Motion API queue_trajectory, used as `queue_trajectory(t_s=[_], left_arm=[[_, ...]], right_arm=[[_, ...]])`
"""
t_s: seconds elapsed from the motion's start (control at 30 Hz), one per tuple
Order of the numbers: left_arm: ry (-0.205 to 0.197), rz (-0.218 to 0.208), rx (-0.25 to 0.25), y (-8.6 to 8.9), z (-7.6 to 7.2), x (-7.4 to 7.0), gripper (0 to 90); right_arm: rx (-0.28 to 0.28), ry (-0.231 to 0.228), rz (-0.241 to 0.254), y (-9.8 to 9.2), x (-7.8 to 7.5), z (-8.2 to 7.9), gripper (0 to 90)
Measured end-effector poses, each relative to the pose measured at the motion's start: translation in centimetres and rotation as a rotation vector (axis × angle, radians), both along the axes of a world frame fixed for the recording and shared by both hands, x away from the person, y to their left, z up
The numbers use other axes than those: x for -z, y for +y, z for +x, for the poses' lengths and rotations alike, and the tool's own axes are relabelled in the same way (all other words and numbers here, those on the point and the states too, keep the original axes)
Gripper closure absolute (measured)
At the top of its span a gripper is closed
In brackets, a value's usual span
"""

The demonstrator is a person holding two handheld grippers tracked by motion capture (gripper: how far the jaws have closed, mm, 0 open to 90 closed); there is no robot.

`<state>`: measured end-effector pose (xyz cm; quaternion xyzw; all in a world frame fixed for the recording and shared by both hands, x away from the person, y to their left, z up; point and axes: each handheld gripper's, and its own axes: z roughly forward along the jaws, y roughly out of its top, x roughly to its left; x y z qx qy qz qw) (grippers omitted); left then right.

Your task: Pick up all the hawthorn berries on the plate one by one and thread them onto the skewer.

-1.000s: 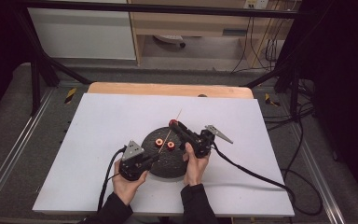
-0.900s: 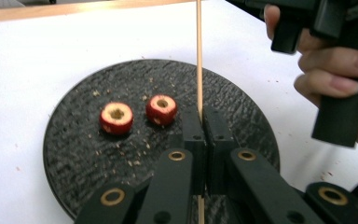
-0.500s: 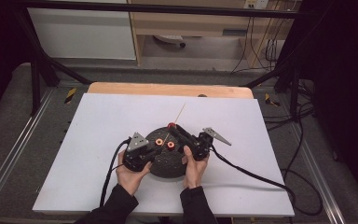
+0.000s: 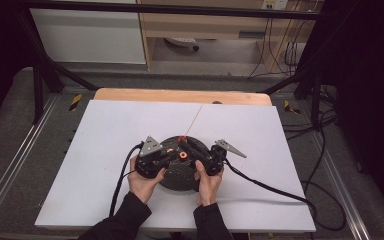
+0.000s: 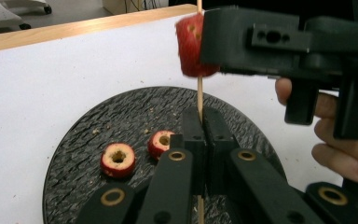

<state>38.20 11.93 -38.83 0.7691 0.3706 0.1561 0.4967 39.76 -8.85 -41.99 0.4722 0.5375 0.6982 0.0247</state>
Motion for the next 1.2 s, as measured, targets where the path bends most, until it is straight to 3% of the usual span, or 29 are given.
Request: queue_trajectory(t_s=[0.37,0.67,1.03,1.2], left_arm=[[-0.003,0.016,0.007,0.2,-0.1,0.4,88.8],[0.011,0.037,0.019,1.9,-0.9,1.3,88.8],[0.035,0.069,0.030,4.6,-2.0,1.6,88.8],[0.050,0.088,0.033,5.9,-2.6,1.8,88.8]], right_arm=[[-0.029,0.018,-0.028,0.2,0.5,-0.1,59.9],[-0.030,0.017,-0.119,-1.2,-0.4,0.0,36.6],[-0.087,0.062,-0.306,-3.4,-0.9,0.7,9.9],[-0.123,0.091,-0.390,-3.8,-0.9,0.9,4.9]])
